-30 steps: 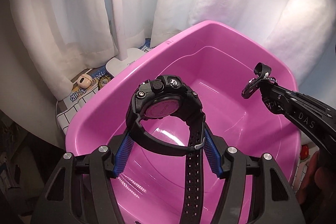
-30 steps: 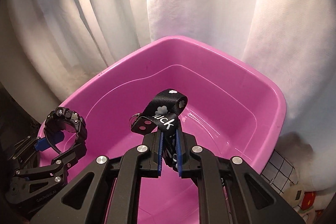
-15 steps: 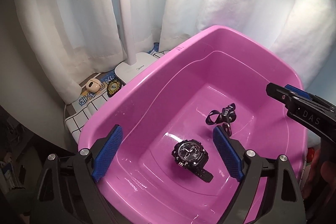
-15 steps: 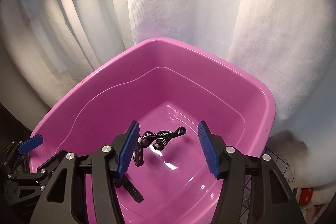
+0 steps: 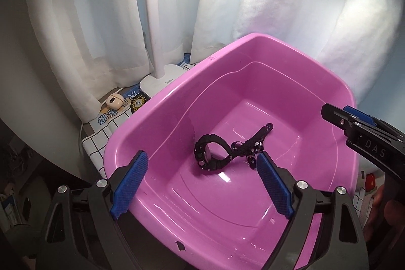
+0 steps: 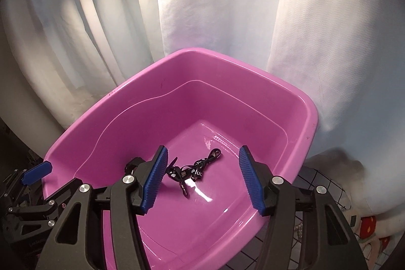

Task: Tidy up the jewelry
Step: 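Withdraw both open tools from the tub back over the table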

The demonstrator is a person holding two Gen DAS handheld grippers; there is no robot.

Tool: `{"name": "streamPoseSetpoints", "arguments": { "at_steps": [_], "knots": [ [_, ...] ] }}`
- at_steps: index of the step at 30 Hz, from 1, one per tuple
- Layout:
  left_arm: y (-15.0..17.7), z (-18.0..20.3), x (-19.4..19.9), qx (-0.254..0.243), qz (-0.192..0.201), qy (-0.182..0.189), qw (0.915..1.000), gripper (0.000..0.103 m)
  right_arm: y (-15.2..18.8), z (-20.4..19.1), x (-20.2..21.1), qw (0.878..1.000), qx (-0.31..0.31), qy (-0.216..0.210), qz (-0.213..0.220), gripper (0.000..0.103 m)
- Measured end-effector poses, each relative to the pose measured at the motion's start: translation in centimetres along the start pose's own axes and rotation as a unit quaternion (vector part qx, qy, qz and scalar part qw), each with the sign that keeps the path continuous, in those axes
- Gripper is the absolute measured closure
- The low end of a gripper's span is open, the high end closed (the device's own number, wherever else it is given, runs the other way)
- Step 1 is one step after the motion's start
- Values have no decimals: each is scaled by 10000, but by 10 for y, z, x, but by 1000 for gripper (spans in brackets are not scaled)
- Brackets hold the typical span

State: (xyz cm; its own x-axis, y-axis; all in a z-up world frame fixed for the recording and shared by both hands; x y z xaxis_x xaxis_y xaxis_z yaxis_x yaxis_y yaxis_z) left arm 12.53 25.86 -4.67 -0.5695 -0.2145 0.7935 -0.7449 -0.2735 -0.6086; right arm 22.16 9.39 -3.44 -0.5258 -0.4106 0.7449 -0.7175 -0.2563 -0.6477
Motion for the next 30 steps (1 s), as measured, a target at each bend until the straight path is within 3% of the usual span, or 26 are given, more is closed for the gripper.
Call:
{"name": "streamPoseSetpoints", "arguments": {
  "at_steps": [9,17,25,30],
  "knots": [
    [20,31,30,-282,70,243,9993,16,37,34,57,9980,-541,55,329,47],
    [37,94,60,-811,160,736,9939,10,113,107,141,9878,-1234,716,628,40],
    [71,159,79,-1341,144,1313,9821,7,215,182,224,9613,-2090,1661,681,33],
    [101,193,74,-1679,-67,1567,9732,7,273,211,241,9413,-2704,1949,534,33]
  ]
}}
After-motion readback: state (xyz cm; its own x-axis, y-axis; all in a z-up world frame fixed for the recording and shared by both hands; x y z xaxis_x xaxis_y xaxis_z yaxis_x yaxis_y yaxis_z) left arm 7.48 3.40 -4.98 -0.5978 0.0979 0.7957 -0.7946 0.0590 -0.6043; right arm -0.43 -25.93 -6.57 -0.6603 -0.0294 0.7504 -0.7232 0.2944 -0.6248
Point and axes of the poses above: each gripper's, at about its wrist camera, not at the fingertips, and x roughly against the way its jaws point, z to its right, y to its underside, the point moved 5 cm from there along -x, roughly the way its jaws point, and after that the axes turned 4 degrees about -y, right-handed, at the moved point
